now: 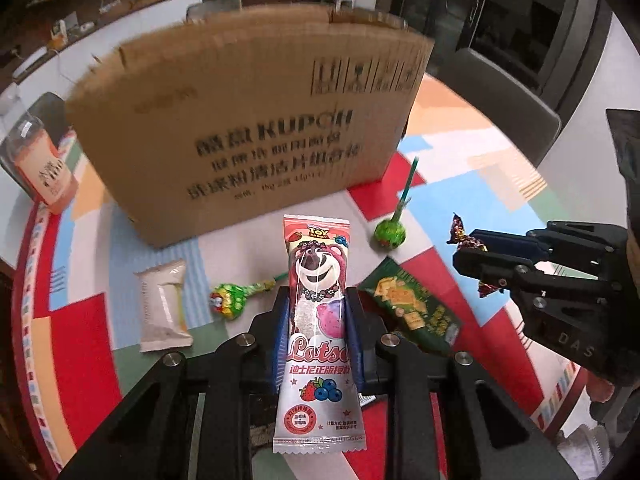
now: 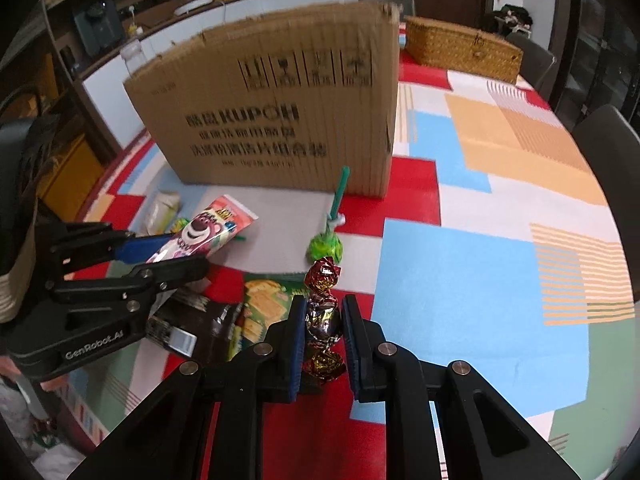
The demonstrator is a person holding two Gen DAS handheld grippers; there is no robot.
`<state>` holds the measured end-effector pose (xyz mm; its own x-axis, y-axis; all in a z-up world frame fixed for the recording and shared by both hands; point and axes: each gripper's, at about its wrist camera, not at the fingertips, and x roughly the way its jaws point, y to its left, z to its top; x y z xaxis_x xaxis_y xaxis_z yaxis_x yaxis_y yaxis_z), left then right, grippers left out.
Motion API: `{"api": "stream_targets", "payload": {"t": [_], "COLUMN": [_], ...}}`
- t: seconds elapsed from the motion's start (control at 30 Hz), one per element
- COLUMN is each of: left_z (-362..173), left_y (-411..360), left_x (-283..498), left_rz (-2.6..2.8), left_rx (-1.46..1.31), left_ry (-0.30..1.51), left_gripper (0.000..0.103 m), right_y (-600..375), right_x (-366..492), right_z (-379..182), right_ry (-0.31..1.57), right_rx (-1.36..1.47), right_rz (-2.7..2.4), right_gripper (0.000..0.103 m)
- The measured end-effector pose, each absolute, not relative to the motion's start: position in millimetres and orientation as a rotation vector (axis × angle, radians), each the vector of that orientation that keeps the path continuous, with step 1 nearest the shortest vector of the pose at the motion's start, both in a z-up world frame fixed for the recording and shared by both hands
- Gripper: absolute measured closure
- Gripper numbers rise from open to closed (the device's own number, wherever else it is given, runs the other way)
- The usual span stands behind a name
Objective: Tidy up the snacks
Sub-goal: 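Carry the candy stick and chocolate over the box and release both inside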
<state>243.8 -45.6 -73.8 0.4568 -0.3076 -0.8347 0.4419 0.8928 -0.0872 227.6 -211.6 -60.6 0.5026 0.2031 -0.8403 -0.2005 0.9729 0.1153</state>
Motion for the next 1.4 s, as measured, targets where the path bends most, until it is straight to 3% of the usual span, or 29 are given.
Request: {"api": "stream_targets", "payload": {"t": [0.7, 1.4], "left_z": [47, 91], "left_y": [-22, -9], "left_x": [216, 274], "left_rz": [-0.410, -0.375], "left_rx": [0.105, 0.059], "left_ry": [0.662, 0.594], "left_gripper": [0.077, 0.077], "right_y": [-201, -189], "right_x": [224, 280], "right_z": [45, 103], "right_ry": [0.691, 0.562], "right_rx": [0.034, 0.048], "right_rz": [0.288, 0.317], "right_gripper": [0.084, 0.084]}}
